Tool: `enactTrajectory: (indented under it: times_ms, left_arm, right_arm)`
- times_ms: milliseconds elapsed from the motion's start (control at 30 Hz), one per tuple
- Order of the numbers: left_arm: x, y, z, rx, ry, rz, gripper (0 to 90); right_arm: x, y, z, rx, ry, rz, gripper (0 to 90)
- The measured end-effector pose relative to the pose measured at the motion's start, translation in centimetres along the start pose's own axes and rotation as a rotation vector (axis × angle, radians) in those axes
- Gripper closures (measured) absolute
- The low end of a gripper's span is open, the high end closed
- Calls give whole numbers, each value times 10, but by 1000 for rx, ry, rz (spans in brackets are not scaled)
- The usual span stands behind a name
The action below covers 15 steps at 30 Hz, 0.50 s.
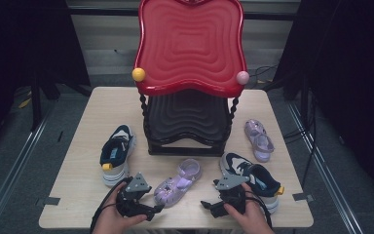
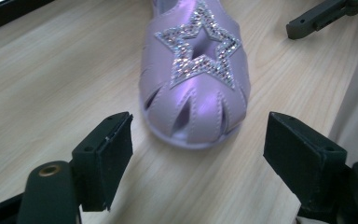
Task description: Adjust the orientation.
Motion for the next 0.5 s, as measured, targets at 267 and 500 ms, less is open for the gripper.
enactTrajectory:
  times_ms: [267,500]
  left_arm:
    - [-17,3,0,-10,31,-15,221]
    - [-23,4,1,-25,41,-19,230]
  right_arm:
    - [1,0,0,5,1,-5,149]
    - [2,-1,2,5,1,-7,149]
Point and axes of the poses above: each handheld gripper's, and its own axes: x roughly backward along the jaws, z roughly out of its underside, y roughly to its left, the point moved 10 cm from there along -x, roughly forward along the jaws, and after that the axes turned 13 degrees about -x, right-handed, at the moved point
